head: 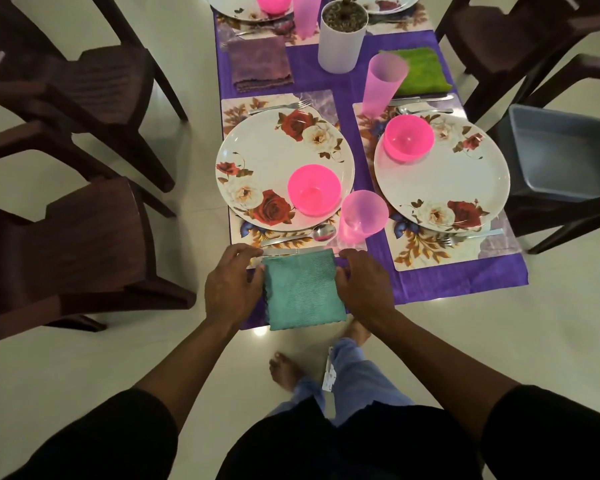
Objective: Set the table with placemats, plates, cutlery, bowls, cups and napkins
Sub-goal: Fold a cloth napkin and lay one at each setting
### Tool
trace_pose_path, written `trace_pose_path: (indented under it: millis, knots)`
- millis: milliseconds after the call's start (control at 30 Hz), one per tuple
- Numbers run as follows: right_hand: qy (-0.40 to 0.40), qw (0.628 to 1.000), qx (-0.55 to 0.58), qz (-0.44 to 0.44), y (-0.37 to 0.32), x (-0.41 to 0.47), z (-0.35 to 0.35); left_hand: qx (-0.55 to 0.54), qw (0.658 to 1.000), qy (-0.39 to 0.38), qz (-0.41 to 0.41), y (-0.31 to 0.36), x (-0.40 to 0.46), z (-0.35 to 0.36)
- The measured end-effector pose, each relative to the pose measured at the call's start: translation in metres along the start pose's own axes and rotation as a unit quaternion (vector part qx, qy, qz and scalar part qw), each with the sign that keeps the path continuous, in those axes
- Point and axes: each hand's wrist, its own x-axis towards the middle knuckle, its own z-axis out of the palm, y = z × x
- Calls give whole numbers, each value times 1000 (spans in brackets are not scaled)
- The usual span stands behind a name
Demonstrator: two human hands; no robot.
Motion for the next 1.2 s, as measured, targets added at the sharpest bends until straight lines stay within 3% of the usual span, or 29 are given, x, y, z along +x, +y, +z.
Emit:
trace_pose_path:
  millis: [200, 567, 1000, 1200]
  knots:
    - [-19, 999, -20, -45, 10, -2, -1, 63, 998, -11, 12, -1, 10, 0]
    - [-32, 998, -38, -44, 17, 4, 5, 134, 990, -41, 26, -2, -1, 3]
    - [-46, 996, -44, -55, 16, 8, 9, 140, 989, -49, 1, -6, -6, 3]
    - [-39, 993, -79, -75, 13, 13, 11, 162, 983, -79, 41, 0, 3, 9]
